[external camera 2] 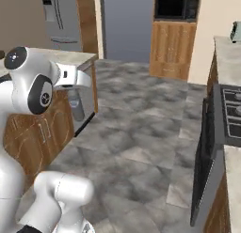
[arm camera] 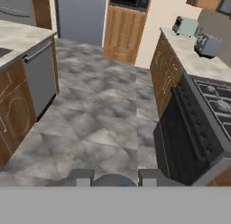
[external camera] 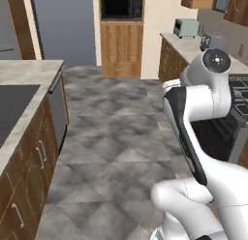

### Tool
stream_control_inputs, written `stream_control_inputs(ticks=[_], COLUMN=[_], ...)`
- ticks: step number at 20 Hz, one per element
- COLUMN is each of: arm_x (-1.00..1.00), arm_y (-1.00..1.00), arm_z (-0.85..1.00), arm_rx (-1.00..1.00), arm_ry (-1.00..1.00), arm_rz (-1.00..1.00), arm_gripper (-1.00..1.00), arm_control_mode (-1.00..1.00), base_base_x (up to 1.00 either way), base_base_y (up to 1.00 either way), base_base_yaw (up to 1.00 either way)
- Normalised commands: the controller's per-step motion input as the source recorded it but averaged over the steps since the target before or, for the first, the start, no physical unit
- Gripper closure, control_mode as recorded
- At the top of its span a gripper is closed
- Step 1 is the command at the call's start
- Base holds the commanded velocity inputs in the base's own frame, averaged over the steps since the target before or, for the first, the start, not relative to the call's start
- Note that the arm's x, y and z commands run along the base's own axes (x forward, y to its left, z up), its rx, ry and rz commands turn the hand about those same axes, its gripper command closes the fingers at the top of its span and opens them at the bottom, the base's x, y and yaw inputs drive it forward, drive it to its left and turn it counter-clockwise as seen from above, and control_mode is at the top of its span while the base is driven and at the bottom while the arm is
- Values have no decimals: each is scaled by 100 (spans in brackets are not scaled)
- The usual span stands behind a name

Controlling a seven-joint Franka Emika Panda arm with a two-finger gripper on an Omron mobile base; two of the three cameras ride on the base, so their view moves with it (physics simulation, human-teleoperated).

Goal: Move the drinks to the dining counter.

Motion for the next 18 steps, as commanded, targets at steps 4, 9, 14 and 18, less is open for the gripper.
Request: stream_control_inputs(ticks=[4,9,14,18], arm_x=[0,0,0,0], arm_y=[0,0,0,0], arm_z=[0,0,0,0], arm_rx=[0,0,0,0], arm_ry=[0,0,0,0], arm_rz=[0,0,0,0], arm_gripper=[100,100,100,100], arm_control_mode=[100,100,100,100], base_base_x=[0,0,0,0], base_base_y=[0,0,5,24], base_base_yaw=[94,93,89,81])
